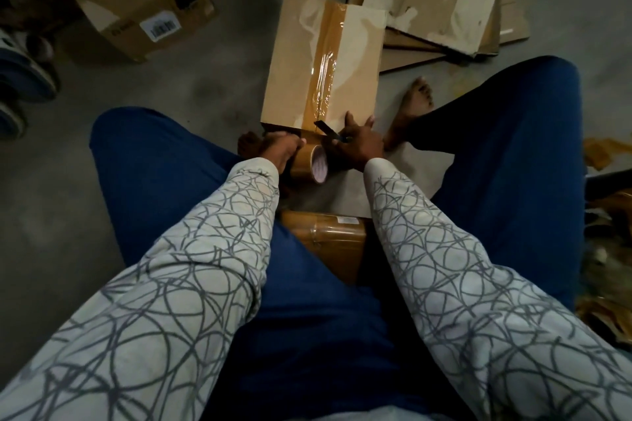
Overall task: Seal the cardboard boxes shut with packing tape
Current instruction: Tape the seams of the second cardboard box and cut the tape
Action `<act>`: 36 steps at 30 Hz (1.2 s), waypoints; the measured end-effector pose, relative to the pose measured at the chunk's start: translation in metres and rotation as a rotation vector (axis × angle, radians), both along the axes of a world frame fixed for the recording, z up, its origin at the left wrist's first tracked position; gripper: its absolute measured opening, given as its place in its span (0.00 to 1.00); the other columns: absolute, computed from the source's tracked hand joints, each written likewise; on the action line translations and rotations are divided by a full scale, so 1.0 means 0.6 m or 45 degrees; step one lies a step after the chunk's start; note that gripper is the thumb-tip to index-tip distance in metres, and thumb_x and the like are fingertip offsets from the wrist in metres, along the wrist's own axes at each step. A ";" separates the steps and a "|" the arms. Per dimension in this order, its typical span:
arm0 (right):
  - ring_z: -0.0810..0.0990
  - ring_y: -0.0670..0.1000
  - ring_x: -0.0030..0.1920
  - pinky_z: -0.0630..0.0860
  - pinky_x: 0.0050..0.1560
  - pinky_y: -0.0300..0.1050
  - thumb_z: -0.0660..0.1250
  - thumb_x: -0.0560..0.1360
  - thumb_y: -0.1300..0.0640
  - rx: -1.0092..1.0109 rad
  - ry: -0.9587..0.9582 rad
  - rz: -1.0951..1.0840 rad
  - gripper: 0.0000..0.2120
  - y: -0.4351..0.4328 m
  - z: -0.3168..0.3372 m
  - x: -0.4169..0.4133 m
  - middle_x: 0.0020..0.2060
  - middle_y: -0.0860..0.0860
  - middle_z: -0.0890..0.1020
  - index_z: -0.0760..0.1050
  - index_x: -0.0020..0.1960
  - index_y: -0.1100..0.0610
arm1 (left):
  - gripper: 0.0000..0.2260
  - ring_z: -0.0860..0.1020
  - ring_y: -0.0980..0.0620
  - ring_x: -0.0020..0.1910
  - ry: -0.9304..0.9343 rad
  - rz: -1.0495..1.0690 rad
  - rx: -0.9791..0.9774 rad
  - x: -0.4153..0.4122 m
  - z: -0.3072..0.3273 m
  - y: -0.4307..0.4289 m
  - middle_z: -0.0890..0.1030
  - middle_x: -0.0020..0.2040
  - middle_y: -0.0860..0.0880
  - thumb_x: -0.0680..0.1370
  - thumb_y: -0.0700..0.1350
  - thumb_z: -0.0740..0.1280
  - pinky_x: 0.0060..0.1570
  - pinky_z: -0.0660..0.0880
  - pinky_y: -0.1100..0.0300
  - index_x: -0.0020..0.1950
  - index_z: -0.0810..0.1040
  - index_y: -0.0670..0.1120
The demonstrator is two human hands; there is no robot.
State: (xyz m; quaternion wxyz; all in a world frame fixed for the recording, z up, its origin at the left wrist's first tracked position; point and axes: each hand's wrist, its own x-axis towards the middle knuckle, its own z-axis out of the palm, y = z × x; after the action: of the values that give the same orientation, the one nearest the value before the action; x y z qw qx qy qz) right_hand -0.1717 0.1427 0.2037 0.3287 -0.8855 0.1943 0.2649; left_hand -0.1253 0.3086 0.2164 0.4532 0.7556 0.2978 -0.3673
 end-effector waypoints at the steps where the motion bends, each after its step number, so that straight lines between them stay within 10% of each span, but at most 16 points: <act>1: 0.53 0.60 0.80 0.60 0.77 0.56 0.66 0.80 0.48 -0.006 0.017 0.011 0.19 -0.001 -0.001 0.001 0.81 0.53 0.54 0.75 0.70 0.52 | 0.13 0.76 0.47 0.51 0.026 0.023 0.021 -0.001 0.001 0.002 0.78 0.54 0.46 0.77 0.46 0.72 0.51 0.75 0.54 0.58 0.75 0.45; 4: 0.54 0.60 0.80 0.59 0.77 0.55 0.67 0.79 0.47 -0.020 0.044 0.007 0.21 0.000 -0.008 0.005 0.80 0.56 0.56 0.74 0.71 0.51 | 0.29 0.77 0.45 0.52 0.080 0.037 0.060 0.002 -0.025 0.012 0.80 0.56 0.46 0.68 0.57 0.76 0.56 0.77 0.47 0.62 0.73 0.44; 7: 0.60 0.61 0.78 0.64 0.74 0.56 0.66 0.79 0.44 -0.042 0.071 0.013 0.24 0.003 -0.006 0.008 0.77 0.57 0.65 0.73 0.72 0.51 | 0.13 0.77 0.43 0.55 0.273 0.070 -0.107 -0.018 0.000 0.009 0.80 0.55 0.42 0.76 0.51 0.70 0.63 0.74 0.46 0.55 0.76 0.44; 16: 0.83 0.55 0.48 0.79 0.48 0.48 0.67 0.80 0.51 -0.025 -0.387 -0.330 0.10 0.011 0.044 0.014 0.47 0.53 0.85 0.82 0.56 0.55 | 0.20 0.74 0.39 0.57 0.336 0.158 -0.141 -0.022 0.057 0.016 0.75 0.56 0.41 0.75 0.48 0.73 0.64 0.72 0.40 0.63 0.71 0.44; 36: 0.82 0.58 0.51 0.76 0.53 0.46 0.68 0.79 0.54 -0.027 -0.372 -0.014 0.11 0.055 0.044 -0.044 0.52 0.58 0.84 0.84 0.58 0.53 | 0.16 0.76 0.41 0.55 0.298 0.030 -0.102 -0.033 0.082 0.017 0.77 0.55 0.41 0.78 0.47 0.71 0.61 0.75 0.47 0.62 0.72 0.43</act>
State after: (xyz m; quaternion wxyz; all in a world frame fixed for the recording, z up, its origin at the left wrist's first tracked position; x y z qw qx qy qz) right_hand -0.1983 0.1759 0.2304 0.3456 -0.9169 0.1521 0.1294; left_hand -0.1451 0.3190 0.2653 0.4494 0.6853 0.3429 -0.4592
